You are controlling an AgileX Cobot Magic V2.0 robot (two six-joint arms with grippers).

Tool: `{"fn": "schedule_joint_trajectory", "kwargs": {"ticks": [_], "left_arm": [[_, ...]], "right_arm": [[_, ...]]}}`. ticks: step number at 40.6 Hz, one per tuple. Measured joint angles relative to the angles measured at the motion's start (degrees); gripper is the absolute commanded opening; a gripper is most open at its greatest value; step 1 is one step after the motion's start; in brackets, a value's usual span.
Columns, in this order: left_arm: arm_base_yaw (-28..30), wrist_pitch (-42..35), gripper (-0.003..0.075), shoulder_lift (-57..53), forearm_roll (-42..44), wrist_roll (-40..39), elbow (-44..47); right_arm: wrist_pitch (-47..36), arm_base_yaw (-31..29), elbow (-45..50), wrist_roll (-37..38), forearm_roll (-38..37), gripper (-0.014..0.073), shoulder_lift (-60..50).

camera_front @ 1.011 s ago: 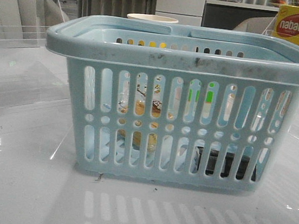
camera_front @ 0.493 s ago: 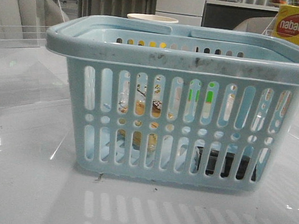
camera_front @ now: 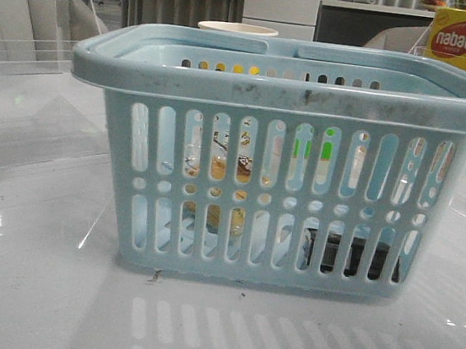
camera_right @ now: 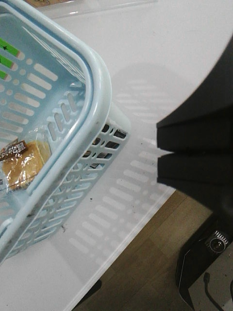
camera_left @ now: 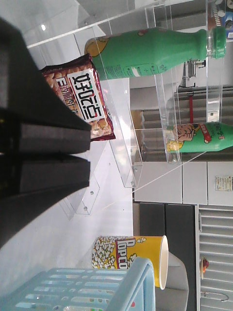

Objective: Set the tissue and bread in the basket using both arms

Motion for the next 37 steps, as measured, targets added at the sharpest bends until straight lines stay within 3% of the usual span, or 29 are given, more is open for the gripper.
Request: {"fn": "schedule_joint_trajectory", "kwargs": {"ticks": [21, 37], "left_arm": [[0.0, -0.1, 0.0091, 0.0, 0.0, 0.0, 0.0], [0.0, -0.1, 0.0091, 0.0, 0.0, 0.0, 0.0]], "right_arm": [[-0.1, -2.4, 0.4, 0.0, -0.1, 0.0022, -4.1], [-20.6, -17.2, 15.3, 0.0, -0.1, 0.0022, -24.3]]}}
